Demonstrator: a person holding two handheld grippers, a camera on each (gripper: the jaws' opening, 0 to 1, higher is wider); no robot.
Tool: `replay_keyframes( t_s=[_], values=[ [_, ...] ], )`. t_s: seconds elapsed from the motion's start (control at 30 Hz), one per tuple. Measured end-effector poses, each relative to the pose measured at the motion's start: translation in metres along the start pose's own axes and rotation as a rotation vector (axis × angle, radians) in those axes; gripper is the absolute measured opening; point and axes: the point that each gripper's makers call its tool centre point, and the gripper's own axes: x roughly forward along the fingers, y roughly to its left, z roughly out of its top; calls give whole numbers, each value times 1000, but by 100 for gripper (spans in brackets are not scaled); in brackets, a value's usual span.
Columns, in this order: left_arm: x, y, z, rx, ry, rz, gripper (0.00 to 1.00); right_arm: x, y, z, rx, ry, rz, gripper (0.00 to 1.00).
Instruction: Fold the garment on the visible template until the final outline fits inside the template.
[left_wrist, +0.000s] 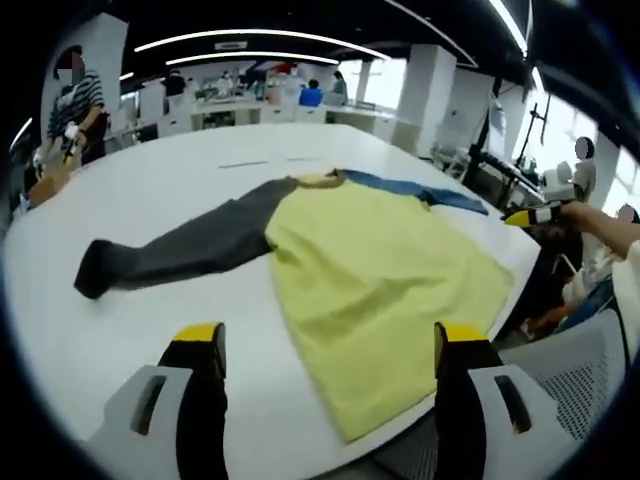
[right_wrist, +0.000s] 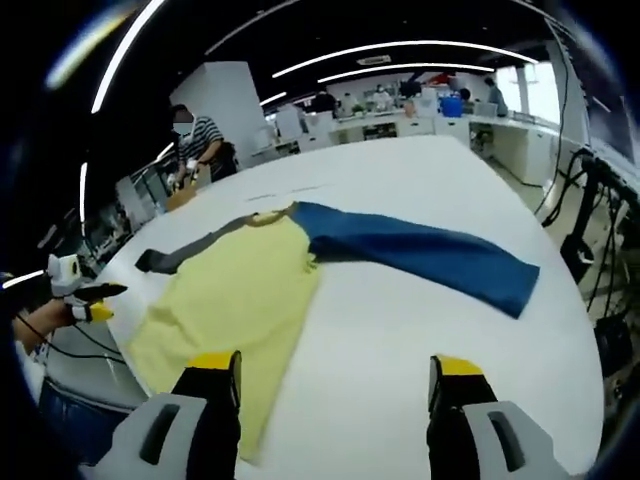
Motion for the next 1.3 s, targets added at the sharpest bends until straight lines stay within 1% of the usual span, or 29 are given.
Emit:
replay_keyframes(
  t_s=[0.27,0.33,0.4,0.47,0.6,0.73,0.8,0.87,0.93,1.0,1.03,1.1,1.17,1.23,1.3],
  values=[
    [2,-5,10,37,-30,-29,95,7,-39,19,14,-36,-75,79],
    [2,-7,14,46,-41,-36,97,8,-50,25,39,-54,-94,78],
    [1,-9,16,53,-51,-41,99,8,-62,29,53,-61,-141,78],
    [1,-10,18,60,-56,-47,99,8,-72,32,76,-63,-172,75],
    [0,-14,20,79,-64,-59,99,7,-89,37,92,-70,-232,70],
    [0,-17,21,101,-62,-68,99,9,-103,39,118,-66,-270,62],
    [-1,-18,23,113,-70,-67,99,11,-111,36,132,-51,-295,57],
    [-2,-19,25,140,-76,-64,99,15,-124,34,136,-38,-318,52],
    [-3,-20,27,156,-81,-65,98,14,-132,35,138,-26,-343,48],
    [-3,-21,29,159,-87,-66,97,15,-137,34,155,-23,-360,45],
    [-3,-20,29,159,-91,-65,97,17,-146,34,161,-24,-368,44],
    [-3,-20,30,152,-92,-62,96,21,-158,33,162,-16,-386,41],
    [-3,-19,30,150,-92,-59,94,22,-166,31,172,-7,-413,36],
    [-4,-19,31,150,-98,-55,94,23,-173,27,204,5,-445,30],
    [-4,-20,31,146,-102,-59,93,26,-175,24,215,8,-454,29]
  ],
)
